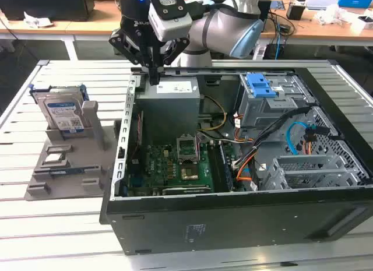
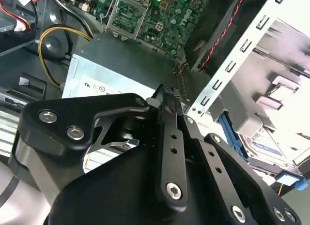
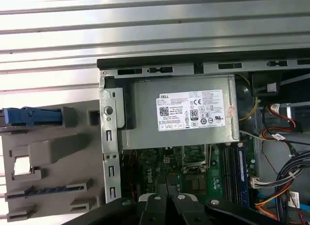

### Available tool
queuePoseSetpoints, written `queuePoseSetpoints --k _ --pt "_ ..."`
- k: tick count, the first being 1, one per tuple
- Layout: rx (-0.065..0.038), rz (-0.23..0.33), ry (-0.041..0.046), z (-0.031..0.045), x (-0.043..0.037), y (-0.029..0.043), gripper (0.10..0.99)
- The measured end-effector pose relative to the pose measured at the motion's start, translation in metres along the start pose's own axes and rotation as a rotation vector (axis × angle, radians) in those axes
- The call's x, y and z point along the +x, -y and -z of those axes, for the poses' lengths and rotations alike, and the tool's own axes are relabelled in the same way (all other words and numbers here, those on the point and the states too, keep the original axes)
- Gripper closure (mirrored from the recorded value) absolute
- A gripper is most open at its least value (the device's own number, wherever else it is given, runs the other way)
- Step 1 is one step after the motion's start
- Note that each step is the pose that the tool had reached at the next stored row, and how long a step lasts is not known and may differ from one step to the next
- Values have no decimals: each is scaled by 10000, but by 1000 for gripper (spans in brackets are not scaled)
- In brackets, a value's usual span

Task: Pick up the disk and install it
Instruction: 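Reach for the disk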

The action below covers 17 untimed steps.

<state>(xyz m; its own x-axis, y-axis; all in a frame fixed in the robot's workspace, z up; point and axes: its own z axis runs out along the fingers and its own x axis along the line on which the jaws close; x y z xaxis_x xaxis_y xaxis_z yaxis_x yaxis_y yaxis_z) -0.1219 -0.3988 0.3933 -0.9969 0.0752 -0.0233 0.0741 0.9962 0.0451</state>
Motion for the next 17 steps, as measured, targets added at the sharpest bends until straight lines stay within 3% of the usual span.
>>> queuePoseSetpoints --k 4,14,15,16,17 --pt "0 -1 0 4 136 10 984" --pt "0 -1 1 10 377 28 984" --pt "0 0 0 13 489 37 984" --pt "0 0 0 18 663 49 984" --pt "0 -1 1 20 766 57 984"
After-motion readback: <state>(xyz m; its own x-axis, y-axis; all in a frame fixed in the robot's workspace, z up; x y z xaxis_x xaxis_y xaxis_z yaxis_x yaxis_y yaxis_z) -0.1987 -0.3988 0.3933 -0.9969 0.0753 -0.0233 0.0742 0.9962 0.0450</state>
